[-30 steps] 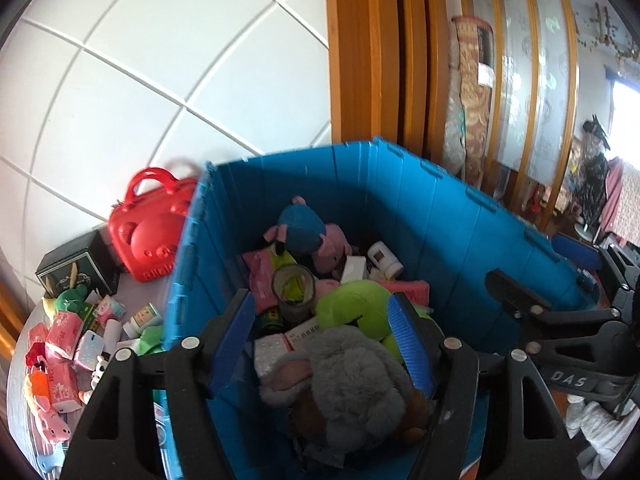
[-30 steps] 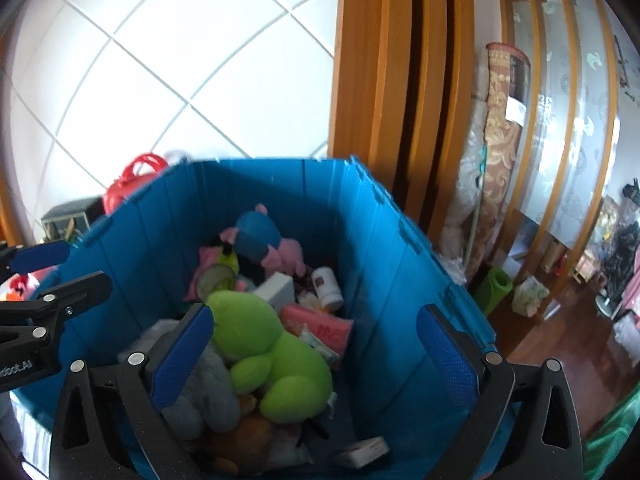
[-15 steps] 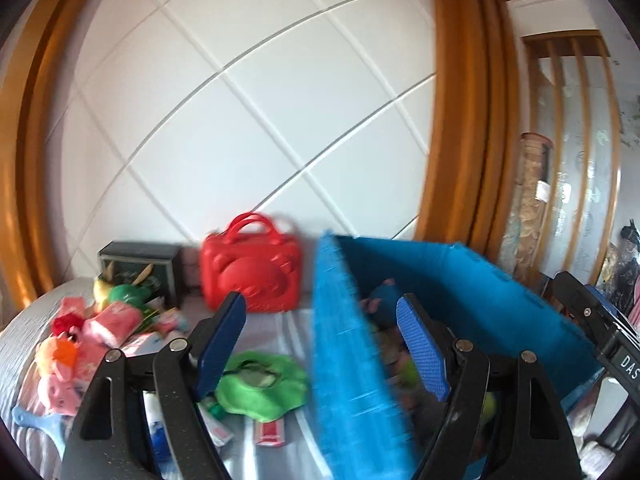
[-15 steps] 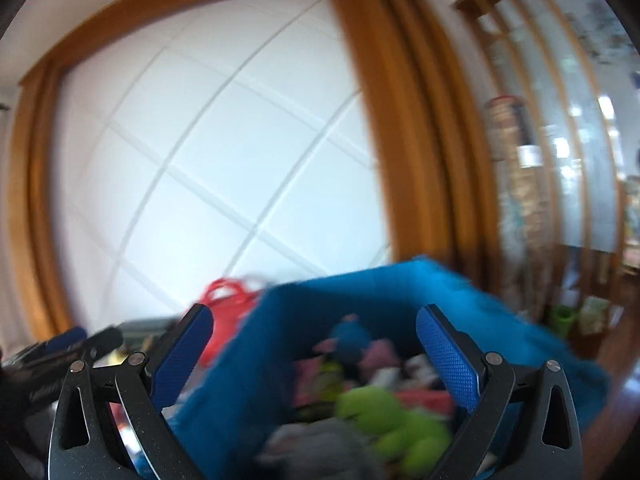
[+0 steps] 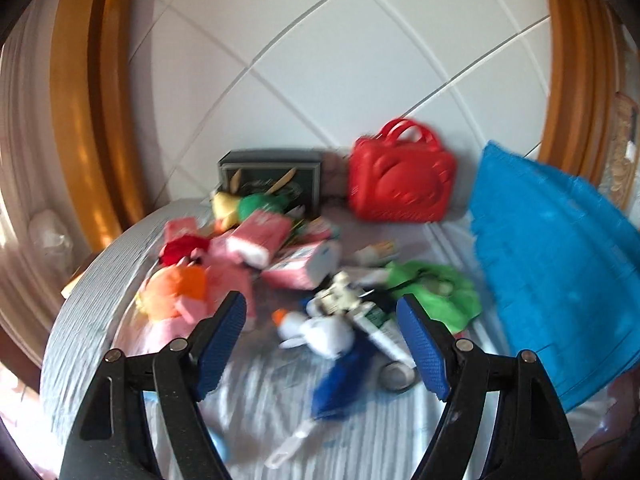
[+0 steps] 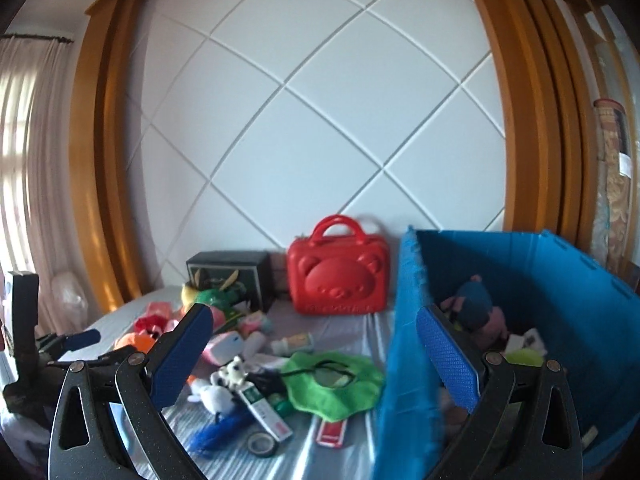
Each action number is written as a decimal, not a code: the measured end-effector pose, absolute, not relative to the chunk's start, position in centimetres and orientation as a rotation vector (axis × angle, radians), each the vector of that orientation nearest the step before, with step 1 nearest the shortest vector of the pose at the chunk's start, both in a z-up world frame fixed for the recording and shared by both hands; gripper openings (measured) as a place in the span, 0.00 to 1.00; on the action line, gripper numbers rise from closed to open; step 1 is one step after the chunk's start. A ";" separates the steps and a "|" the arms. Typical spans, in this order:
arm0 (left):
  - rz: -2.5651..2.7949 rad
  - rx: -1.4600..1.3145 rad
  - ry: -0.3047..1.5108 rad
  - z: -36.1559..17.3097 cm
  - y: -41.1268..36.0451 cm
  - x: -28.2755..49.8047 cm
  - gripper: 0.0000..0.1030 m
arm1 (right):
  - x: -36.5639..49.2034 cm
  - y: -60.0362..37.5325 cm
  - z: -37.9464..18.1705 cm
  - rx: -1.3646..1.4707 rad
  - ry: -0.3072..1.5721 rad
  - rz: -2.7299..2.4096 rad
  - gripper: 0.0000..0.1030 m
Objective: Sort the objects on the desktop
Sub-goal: 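Withdraw both tools from the crate back over the table, then grasp the white plush duck with the left tool while the right tool grasps the black tape roll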
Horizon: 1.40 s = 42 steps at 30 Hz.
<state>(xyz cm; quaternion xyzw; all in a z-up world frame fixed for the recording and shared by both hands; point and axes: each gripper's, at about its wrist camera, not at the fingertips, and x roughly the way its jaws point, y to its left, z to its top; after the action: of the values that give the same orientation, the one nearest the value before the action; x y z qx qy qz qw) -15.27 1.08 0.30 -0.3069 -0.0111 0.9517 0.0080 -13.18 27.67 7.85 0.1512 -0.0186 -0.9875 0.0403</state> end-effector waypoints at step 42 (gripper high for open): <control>2.559 -1.735 -0.336 -21.1 0.3 -37.4 0.90 | -31.3 25.7 -17.3 1.504 -0.103 -2.699 1.00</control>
<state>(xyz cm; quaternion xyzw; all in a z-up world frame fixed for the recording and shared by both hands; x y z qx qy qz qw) -37.36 0.31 -21.07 -0.5577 -0.1081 0.8228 0.0157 -31.31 25.68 -17.29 0.4864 -0.0332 -0.8727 0.0249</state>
